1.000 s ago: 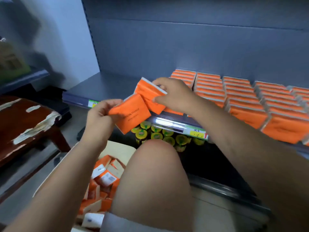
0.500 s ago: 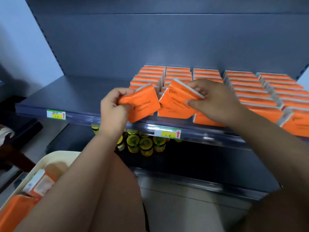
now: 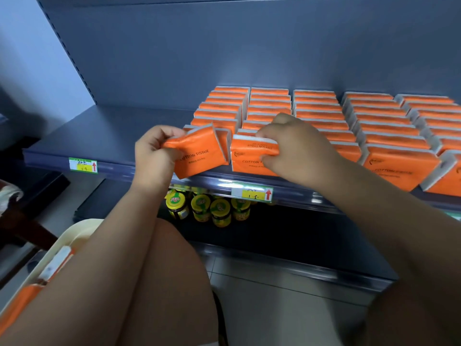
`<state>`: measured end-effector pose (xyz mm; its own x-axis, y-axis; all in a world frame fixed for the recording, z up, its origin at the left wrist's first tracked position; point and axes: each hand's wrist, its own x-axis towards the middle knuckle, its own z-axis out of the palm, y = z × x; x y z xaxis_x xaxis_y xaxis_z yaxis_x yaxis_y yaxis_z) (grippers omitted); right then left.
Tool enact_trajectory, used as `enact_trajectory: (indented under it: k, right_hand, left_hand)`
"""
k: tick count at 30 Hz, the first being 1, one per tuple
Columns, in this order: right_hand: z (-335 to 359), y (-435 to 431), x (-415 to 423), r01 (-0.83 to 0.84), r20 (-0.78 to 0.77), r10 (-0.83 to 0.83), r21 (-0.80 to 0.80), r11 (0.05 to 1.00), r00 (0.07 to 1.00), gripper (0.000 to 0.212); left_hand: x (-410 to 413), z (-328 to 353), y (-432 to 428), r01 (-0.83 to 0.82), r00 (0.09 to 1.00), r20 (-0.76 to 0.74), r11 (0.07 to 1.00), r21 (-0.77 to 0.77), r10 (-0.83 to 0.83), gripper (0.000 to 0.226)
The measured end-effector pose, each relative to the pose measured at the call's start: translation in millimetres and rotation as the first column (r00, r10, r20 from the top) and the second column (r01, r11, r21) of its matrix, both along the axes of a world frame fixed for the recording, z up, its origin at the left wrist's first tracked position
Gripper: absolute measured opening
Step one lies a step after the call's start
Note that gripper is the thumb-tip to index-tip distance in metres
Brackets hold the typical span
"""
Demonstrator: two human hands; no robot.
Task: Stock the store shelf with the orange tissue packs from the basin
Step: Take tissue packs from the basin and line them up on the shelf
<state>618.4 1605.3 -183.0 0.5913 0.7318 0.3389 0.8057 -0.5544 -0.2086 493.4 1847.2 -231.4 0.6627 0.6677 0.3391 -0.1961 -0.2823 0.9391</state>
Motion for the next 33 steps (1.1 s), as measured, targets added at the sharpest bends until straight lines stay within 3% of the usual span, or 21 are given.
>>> enact_trajectory:
  k: [5, 12, 21, 26, 33]
  right_hand:
    - [-4.0, 2.3, -2.3, 0.040, 0.127, -0.028, -0.096, 0.995, 0.992, 0.045]
    - [-8.1, 1.7, -4.6, 0.053, 0.125, -0.040, -0.102, 0.993, 0.991, 0.049]
    - [-7.2, 0.3, -8.0, 0.087, 0.245, -0.049, -0.147, 0.985, 0.968, 0.044]
    - [-9.5, 2.1, -8.3, 0.004, 0.209, 0.000, -0.018, 1.000, 0.978, 0.050]
    - [-11.7, 22.6, -20.4, -0.175, -0.024, 0.182, 0.173, 0.969, 0.983, 0.064]
  left_hand:
    - [-1.8, -1.4, 0.9, 0.015, 1.000, -0.021, 1.000, 0.006, -0.015, 0.043]
    - [-0.1, -2.5, -1.0, 0.023, 1.000, -0.015, 1.000, -0.013, -0.023, 0.041]
    - [-2.0, -0.1, -5.0, -0.027, 1.000, 0.015, 0.999, -0.042, 0.028, 0.040]
    - [-4.3, 3.0, -9.8, -0.030, 0.998, 0.058, 0.997, -0.077, 0.034, 0.036]
    - [-2.6, 5.9, -12.6, 0.034, 0.997, 0.065, 0.999, -0.033, -0.031, 0.042]
